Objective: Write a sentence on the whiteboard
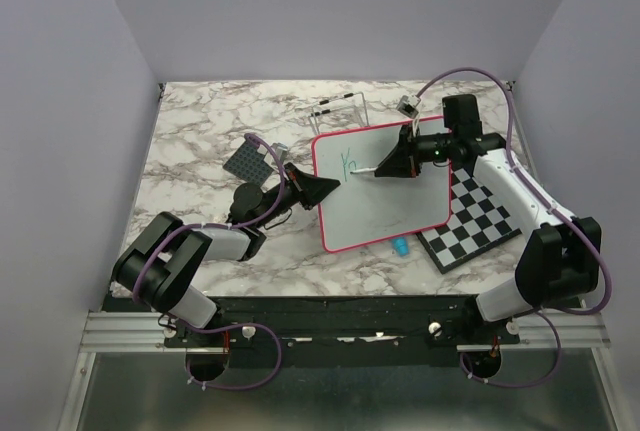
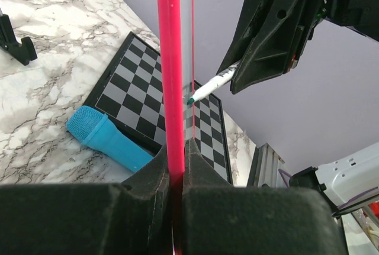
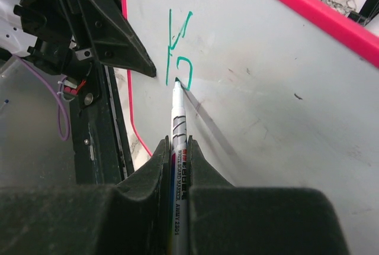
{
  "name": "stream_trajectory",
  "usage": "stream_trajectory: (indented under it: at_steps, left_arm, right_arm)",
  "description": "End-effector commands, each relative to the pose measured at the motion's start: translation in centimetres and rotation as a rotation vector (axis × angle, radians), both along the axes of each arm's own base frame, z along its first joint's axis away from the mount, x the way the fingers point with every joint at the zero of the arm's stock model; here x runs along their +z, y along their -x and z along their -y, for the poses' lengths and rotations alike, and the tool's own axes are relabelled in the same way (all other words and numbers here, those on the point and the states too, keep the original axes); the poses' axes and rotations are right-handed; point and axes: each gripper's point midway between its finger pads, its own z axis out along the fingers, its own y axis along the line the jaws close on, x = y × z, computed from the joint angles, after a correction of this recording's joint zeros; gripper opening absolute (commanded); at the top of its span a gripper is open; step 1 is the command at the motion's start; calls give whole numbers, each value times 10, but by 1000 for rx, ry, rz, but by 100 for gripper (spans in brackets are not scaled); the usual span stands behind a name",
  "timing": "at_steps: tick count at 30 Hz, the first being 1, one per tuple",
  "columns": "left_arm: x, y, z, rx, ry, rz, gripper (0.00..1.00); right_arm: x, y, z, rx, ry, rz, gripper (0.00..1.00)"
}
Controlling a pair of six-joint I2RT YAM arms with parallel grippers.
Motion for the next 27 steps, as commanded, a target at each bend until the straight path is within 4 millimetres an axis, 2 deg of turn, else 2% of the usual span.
stream_trajectory:
  at_steps: [1,8,14,17,21,27]
  left_arm:
    - [26,5,3,-20,26,171,0]
    - [23,5,2,-20,22,164,0]
    - [22,6,2,-18,22,164,0]
    - [22,6,2,-17,22,163,0]
    - [23,6,2,-18,24,167,0]
    - [24,5,2,-20,26,168,0]
  right_arm:
    - [16,-17,-4,-17,-17,54,1]
    - [27,-23,-7,-26,-39,67,1]
    - [42,-7,-6,2,-65,105,1]
    - [41,-4,0,-19,-55,116,1]
    - [38,-12,19,-74,-51,117,0]
    - [25,-16,24,-81,-35,89,1]
